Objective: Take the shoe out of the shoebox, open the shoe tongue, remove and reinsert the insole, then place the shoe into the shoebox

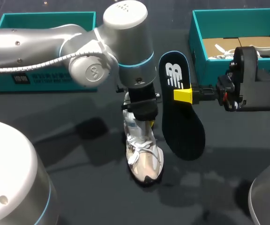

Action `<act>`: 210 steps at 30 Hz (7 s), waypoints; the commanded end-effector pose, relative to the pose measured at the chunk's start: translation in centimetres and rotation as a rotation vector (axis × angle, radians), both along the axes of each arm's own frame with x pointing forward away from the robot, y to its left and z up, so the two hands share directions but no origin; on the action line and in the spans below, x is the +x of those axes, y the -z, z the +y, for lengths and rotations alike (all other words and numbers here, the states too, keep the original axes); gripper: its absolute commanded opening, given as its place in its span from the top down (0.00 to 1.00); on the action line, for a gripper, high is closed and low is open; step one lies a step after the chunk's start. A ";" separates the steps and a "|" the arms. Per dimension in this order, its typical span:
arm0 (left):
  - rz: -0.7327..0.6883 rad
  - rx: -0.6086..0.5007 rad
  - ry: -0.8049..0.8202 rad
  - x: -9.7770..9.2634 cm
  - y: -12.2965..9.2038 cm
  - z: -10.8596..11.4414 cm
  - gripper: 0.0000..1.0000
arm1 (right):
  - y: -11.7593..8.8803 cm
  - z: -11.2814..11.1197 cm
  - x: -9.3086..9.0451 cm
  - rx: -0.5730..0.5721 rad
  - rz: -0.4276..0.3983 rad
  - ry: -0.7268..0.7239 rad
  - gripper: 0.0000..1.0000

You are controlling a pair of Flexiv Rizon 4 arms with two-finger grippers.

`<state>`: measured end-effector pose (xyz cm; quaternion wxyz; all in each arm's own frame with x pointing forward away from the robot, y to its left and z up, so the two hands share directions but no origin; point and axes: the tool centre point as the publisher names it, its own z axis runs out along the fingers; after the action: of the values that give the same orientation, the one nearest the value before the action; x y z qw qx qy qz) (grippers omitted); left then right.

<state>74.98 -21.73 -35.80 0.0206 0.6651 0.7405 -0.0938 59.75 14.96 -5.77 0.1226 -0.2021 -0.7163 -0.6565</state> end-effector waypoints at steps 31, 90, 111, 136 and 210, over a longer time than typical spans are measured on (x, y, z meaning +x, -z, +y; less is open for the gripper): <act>0.016 -0.021 0.013 0.7 0.8 -1.4 0.00 | 0.1 0.1 -0.2 0.000 -0.001 0.004 1.00; -0.148 -0.897 0.056 4.6 -15.5 -1.5 0.00 | 0.1 0.1 -0.2 0.000 -0.001 0.004 1.00; -0.165 -1.249 0.043 3.8 -19.9 -1.4 0.00 | 0.1 0.1 -0.2 0.000 -0.001 0.004 1.00; -0.138 -1.337 0.008 4.3 -21.7 -0.9 0.00 | 0.6 -2.0 5.9 0.041 0.139 -0.031 1.00; -0.167 -1.334 0.017 3.9 -21.1 -0.2 0.00 | 6.6 -4.4 18.5 0.072 0.895 0.092 1.00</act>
<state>79.35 -22.11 -14.52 0.4803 0.5228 0.5150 -0.4804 77.60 10.25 -12.33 0.3950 -0.4959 -0.5573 -0.5361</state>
